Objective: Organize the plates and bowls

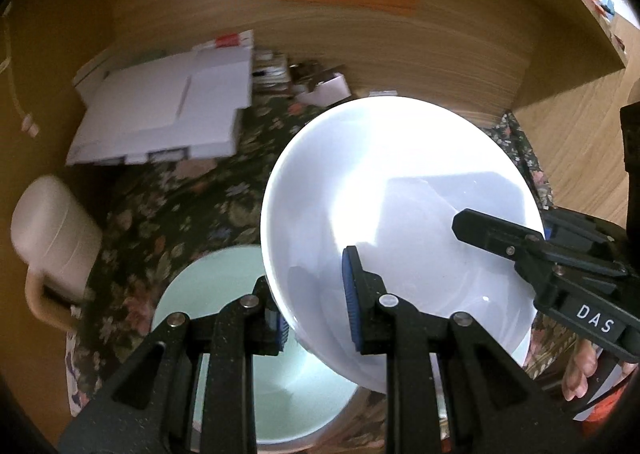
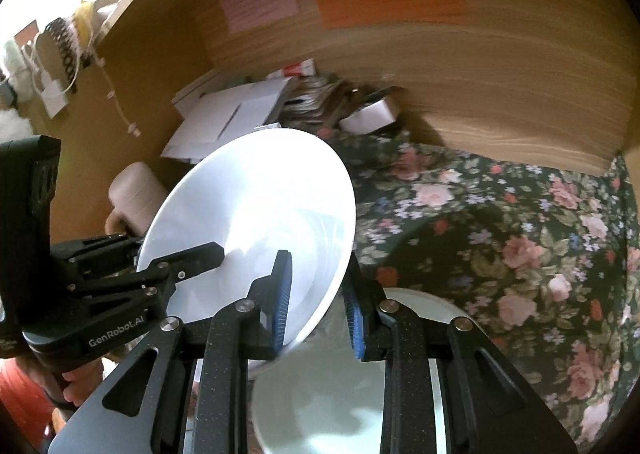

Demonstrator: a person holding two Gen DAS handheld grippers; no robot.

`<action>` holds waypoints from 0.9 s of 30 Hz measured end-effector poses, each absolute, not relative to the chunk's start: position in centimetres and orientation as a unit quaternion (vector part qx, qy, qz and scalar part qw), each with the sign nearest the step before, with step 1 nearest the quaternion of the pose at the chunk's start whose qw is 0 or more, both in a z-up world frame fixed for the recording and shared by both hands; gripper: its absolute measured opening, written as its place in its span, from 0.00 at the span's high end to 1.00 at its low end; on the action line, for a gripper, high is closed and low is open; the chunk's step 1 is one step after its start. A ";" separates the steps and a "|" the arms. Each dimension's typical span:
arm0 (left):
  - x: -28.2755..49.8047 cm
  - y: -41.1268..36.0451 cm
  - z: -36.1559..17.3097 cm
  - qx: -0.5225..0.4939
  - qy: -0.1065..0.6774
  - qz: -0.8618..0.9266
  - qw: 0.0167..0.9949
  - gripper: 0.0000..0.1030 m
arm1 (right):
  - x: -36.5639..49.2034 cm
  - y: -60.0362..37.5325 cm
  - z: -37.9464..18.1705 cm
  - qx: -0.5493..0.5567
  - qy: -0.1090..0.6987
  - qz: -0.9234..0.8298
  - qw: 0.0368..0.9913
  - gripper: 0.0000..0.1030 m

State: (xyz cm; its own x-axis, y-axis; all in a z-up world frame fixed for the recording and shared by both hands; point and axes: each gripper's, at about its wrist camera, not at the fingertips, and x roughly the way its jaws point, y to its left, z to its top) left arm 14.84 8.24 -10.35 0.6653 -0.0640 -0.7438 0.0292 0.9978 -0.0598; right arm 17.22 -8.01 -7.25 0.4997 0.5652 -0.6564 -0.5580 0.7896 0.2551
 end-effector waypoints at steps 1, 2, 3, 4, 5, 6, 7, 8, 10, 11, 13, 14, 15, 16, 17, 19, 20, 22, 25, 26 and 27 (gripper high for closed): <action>14.5 8.8 -10.5 -0.025 0.409 -0.022 0.912 0.78 | 17.0 -7.6 -7.3 0.003 0.381 0.327 0.864 0.78; 14.3 9.2 -10.6 -0.028 0.411 -0.019 0.911 0.78 | 16.8 -7.1 -7.5 0.001 0.382 0.331 0.863 0.78; 14.0 9.7 -10.8 -0.030 0.412 -0.017 0.911 0.78 | 16.7 -6.7 -7.6 0.000 0.384 0.334 0.861 0.78; 13.7 10.2 -11.0 -0.032 0.413 -0.013 0.910 0.78 | 16.5 -6.3 -7.7 -0.001 0.385 0.336 0.859 0.78; 13.5 10.5 -11.1 -0.033 0.415 -0.010 0.909 0.78 | 16.4 -5.8 -7.9 -0.002 0.387 0.340 0.857 0.78; 13.2 10.9 -11.2 -0.034 0.415 -0.007 0.909 0.78 | 16.2 -5.5 -8.1 -0.003 0.388 0.342 0.856 0.78; 12.9 11.3 -11.4 -0.035 0.416 -0.003 0.909 0.78 | 16.0 -5.0 -8.3 -0.004 0.391 0.346 0.853 0.78; 12.7 11.6 -11.6 -0.036 0.417 0.000 0.908 0.78 | 15.9 -4.7 -8.5 -0.005 0.393 0.349 0.851 0.78; 12.3 12.4 -11.9 -0.040 0.418 0.005 0.907 0.78 | 15.7 -3.9 -9.0 -0.008 0.399 0.354 0.846 0.78; 12.1 12.7 -12.0 -0.042 0.419 0.007 0.907 0.78 | 15.6 -3.7 -9.1 -0.009 0.400 0.357 0.844 0.78; 11.8 13.4 -12.3 -0.046 0.422 0.012 0.906 0.78 | 15.4 -3.0 -9.5 -0.012 0.404 0.360 0.841 0.78; 11.6 13.7 -12.5 -0.048 0.423 0.015 0.905 0.78 | 15.4 -2.7 -9.7 -0.014 0.407 0.362 0.839 0.78; 11.5 13.9 -12.7 -0.049 0.425 0.018 0.904 0.78 | 15.3 -2.4 -9.8 -0.015 0.408 0.363 0.837 0.78; 11.3 14.2 -12.9 -0.050 0.426 0.019 0.903 0.78 | 15.3 -2.2 -10.0 -0.015 0.410 0.365 0.836 0.78; 11.2 14.4 -13.0 -0.050 0.428 0.021 0.902 0.78 | 15.3 -1.9 -10.2 -0.015 0.413 0.367 0.834 0.78; 11.0 14.8 -13.4 -0.051 0.431 0.022 0.901 0.78 | 15.3 -1.5 -10.6 -0.016 0.417 0.369 0.830 0.78; 10.9 14.9 -13.6 -0.051 0.432 0.023 0.900 0.78 | 15.3 -1.3 -10.8 -0.016 0.419 0.372 0.828 0.78; 10.9 15.0 -13.9 -0.049 0.433 0.025 0.900 0.78 | 15.4 -0.9 -11.3 -0.020 0.425 0.373 0.824 0.78; 10.8 15.3 -14.3 -0.046 0.433 0.028 0.900 0.78 | 15.4 -0.4 -11.8 -0.025 0.431 0.375 0.820 0.78; 10.7 15.3 -14.4 -0.046 0.434 0.027 0.899 0.78 | 15.4 -0.3 -12.0 -0.027 0.433 0.376 0.819 0.78; 10.7 15.4 -14.5 -0.047 0.435 0.027 0.899 0.78 | 15.4 -0.1 -12.2 -0.029 0.435 0.376 0.818 0.78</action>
